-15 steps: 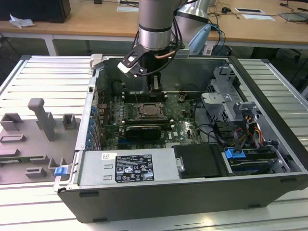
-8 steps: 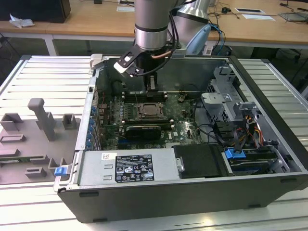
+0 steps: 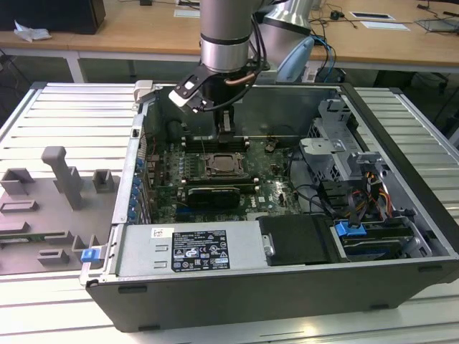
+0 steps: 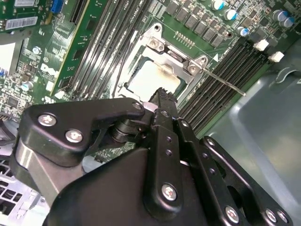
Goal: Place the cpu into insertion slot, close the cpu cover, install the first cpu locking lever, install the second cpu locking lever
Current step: 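Install the first cpu locking lever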
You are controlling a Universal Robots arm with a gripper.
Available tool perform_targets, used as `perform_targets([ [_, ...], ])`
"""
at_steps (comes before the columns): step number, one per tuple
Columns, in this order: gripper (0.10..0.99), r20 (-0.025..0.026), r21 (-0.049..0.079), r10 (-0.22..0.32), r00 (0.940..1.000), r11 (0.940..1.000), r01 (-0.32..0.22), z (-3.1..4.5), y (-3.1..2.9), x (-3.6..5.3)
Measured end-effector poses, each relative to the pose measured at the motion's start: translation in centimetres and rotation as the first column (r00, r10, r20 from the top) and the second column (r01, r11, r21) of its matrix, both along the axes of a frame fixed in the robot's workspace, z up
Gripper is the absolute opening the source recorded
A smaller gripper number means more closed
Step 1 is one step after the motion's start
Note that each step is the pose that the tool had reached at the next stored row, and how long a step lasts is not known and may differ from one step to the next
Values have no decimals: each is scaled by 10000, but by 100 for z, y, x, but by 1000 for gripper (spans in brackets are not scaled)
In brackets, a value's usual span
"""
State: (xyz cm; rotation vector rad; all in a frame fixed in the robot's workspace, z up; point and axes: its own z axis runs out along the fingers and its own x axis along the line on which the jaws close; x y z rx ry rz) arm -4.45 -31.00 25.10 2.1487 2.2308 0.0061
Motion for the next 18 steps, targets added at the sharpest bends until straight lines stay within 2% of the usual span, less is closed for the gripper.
perform_targets([
  [3, 106, 0, 0, 0, 10000, 10000, 0, 106, 0, 0],
  [9, 106, -5, -3, 0, 10000, 10000, 0, 196, 0, 0],
  [18, 106, -10, -5, 0, 10000, 10000, 0, 405, 0, 0],
])
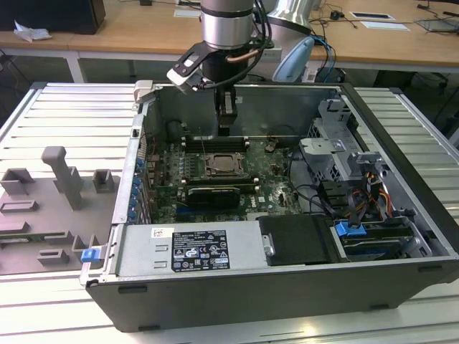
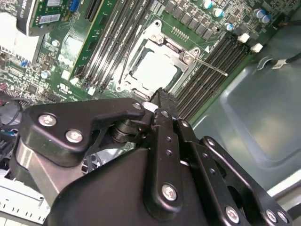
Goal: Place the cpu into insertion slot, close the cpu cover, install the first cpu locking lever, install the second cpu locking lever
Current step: 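Install the first cpu locking lever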
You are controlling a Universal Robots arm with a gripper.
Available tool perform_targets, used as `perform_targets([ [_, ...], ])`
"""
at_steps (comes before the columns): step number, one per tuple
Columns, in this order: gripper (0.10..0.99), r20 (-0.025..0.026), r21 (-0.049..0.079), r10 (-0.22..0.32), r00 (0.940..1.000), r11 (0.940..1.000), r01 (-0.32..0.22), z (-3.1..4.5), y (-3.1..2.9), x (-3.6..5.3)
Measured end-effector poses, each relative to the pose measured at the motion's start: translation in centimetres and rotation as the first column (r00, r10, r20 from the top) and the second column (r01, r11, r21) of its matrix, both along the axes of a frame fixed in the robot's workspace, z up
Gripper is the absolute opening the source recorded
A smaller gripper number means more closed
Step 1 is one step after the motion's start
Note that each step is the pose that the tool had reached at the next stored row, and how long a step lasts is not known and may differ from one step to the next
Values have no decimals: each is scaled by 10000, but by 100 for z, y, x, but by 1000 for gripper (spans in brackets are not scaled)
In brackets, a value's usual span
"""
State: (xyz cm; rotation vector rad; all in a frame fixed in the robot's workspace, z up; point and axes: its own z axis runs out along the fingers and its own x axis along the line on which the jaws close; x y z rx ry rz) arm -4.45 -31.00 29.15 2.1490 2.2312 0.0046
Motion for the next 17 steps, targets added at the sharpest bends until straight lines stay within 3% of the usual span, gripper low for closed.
perform_targets([
  [6, 106, -2, 0, 916, 9958, 9958, -916, 14, 0, 1],
  [8, 106, -2, 0, 1351, 9908, 9908, -1351, 14, 0, 1],
  [10, 106, -2, 1, 1808, 9835, 9835, -1808, 14, 0, 1],
  [13, 106, -2, 0, 2634, 9647, 9647, -2634, 14, 0, 1],
  [17, 106, -2, 0, 2982, 9545, 9545, -2982, 14, 0, 1],
])
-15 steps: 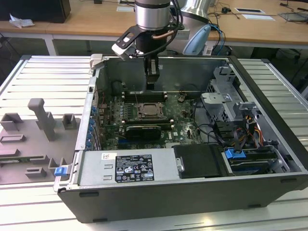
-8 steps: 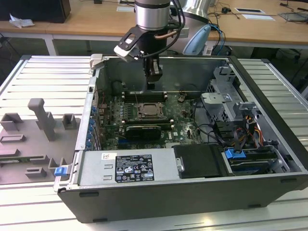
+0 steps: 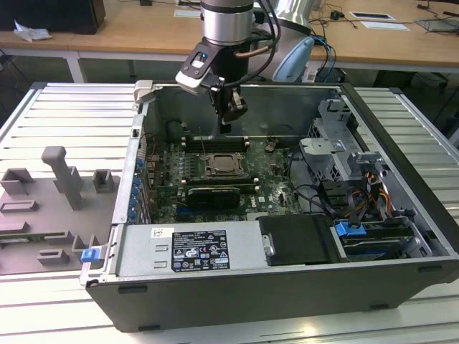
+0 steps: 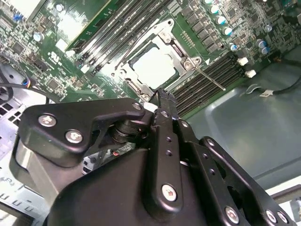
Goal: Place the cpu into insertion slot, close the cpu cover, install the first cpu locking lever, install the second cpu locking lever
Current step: 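Install the first cpu locking lever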
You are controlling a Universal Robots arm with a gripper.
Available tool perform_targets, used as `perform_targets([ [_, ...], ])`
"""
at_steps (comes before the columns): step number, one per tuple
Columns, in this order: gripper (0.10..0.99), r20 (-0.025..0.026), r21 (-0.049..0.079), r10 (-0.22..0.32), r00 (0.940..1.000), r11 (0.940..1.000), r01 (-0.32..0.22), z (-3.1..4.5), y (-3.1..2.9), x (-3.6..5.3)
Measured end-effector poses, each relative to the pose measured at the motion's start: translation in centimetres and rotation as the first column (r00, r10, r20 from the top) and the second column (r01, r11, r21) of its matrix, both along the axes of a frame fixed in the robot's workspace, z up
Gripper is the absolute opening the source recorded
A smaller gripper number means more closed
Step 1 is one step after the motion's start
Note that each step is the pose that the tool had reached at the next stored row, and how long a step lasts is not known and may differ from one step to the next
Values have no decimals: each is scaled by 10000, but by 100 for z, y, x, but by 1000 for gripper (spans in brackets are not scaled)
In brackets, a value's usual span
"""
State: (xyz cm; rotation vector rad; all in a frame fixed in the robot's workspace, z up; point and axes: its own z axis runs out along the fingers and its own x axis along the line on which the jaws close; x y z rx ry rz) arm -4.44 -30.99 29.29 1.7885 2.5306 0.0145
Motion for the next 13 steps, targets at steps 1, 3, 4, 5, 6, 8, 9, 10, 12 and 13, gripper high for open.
perform_targets([
  [1, 106, 0, 0, 88, 10000, 10000, -88, 0, 0, 0],
  [3, 106, 0, 0, 235, 9997, 9997, -235, 0, 0, 0],
  [4, 106, 0, 1, 295, 9996, 9996, -295, 0, 0, 0],
  [5, 106, 0, 0, 348, 9994, 9994, -348, 0, 0, 0],
  [6, 106, 0, 0, 418, 9991, 9991, -418, 0, 0, 0],
  [8, 106, 0, 0, 507, 9987, 9987, -507, 0, 0, -1],
  [9, 106, 0, 0, 542, 9985, 9985, -542, 0, 0, -1],
  [10, 106, 0, 0, 595, 9982, 9982, -595, 0, 0, -1],
  [12, 106, 0, 0, 723, 9974, 9974, -723, 0, 0, -1],
  [13, 106, 0, 0, 800, 9968, 9968, -800, 0, 0, -1],
])
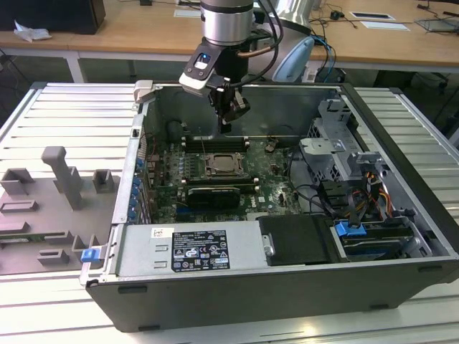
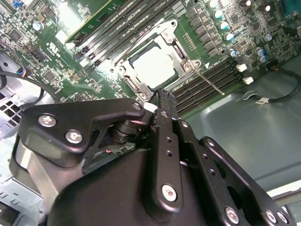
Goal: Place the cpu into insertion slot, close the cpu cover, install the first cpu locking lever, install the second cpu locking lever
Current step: 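Install the first cpu locking lever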
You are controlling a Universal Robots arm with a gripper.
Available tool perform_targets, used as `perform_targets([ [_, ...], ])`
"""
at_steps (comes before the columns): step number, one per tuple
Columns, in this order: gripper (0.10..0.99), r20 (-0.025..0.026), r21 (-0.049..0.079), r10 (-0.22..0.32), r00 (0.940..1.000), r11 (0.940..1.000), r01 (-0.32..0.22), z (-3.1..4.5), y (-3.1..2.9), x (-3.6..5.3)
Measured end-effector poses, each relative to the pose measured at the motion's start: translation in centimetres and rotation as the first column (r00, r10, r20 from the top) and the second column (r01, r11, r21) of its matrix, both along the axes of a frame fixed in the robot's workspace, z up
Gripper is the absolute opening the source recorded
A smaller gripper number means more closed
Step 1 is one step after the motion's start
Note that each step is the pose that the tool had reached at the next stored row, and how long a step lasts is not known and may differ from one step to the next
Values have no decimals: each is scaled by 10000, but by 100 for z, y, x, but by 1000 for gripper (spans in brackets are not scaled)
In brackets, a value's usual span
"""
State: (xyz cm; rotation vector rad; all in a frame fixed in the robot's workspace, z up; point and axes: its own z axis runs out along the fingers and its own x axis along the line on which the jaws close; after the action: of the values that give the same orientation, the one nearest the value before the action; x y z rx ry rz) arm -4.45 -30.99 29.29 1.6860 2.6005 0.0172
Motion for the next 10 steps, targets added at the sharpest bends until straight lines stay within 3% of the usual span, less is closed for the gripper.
perform_targets([
  [10, 106, 1, 0, 494, 9988, 9988, -494, 0, 0, 0],
])
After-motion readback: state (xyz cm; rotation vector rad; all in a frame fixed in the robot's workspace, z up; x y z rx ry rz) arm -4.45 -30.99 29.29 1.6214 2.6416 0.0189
